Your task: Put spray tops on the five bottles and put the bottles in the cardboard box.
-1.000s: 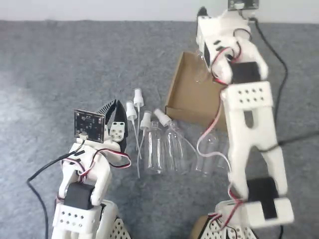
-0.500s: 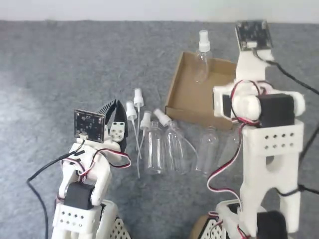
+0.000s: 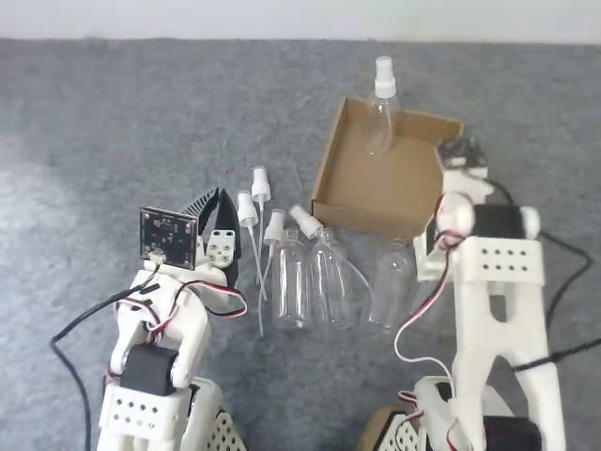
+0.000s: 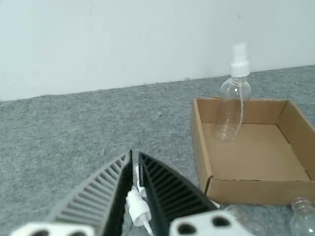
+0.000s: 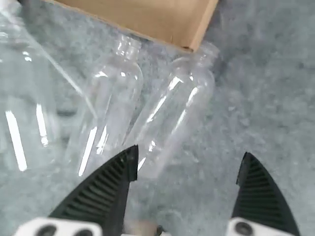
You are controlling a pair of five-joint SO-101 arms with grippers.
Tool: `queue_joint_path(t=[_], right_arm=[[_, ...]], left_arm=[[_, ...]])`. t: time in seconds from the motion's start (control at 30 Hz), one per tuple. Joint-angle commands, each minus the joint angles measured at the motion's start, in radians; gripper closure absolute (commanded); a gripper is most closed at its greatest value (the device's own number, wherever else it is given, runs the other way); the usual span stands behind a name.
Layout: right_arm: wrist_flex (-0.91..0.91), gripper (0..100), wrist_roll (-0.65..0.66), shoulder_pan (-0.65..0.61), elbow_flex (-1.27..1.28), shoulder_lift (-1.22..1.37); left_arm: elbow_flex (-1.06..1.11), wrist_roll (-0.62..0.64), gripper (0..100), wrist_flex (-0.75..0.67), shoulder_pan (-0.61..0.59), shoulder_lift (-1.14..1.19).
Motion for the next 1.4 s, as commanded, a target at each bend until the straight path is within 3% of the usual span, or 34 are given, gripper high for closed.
queue_joint_path(t=[0.0, 0.17, 0.37, 0.5, 0.57, 0.73, 0.97, 1.07, 1.17, 1.37], right_arm=[[-0.2, 71.7, -0.017, -0.03, 0.147, -0.044], [-0.346, 71.7, -0.133, -0.035, 0.242, -0.044], [-0.466, 72.0, -0.135, -0.027, 0.374, -0.044], [-0.481, 74.2, -0.12, 0.045, 0.413, -0.044], [-0.484, 80.1, -0.031, 0.104, 0.413, -0.048], [-0.479, 96.1, 0.339, 0.249, 0.413, -0.054], [-0.41, 99.2, 0.758, 0.552, 0.416, -0.054], [-0.449, 99.2, 0.87, 0.696, 0.411, -0.054], [-0.518, 99.1, 0.931, 0.796, 0.414, -0.045], [-0.59, 98.9, 0.942, 0.814, 0.466, -0.044]], left_arm=[[-0.005, -0.003, 99, -0.028, -0.006, -0.012], [-0.005, -0.003, 99, -0.028, -0.006, -0.011], [-0.005, -0.003, 99, -0.028, -0.006, -0.011], [-0.005, -0.003, 99, -0.028, -0.006, -0.009], [-0.005, -0.003, 99, -0.028, -0.006, -0.009], [-0.005, 0.002, 99, -0.028, -0.006, -0.008], [-0.013, 0.0, 99, 0.015, 0.063, -0.005], [-0.042, -0.006, 99, 0.086, 0.069, -0.003], [-0.076, -0.112, 99, 0.167, 0.06, 0.003], [-0.217, -0.135, 99, 0.181, -0.032, 0.281]])
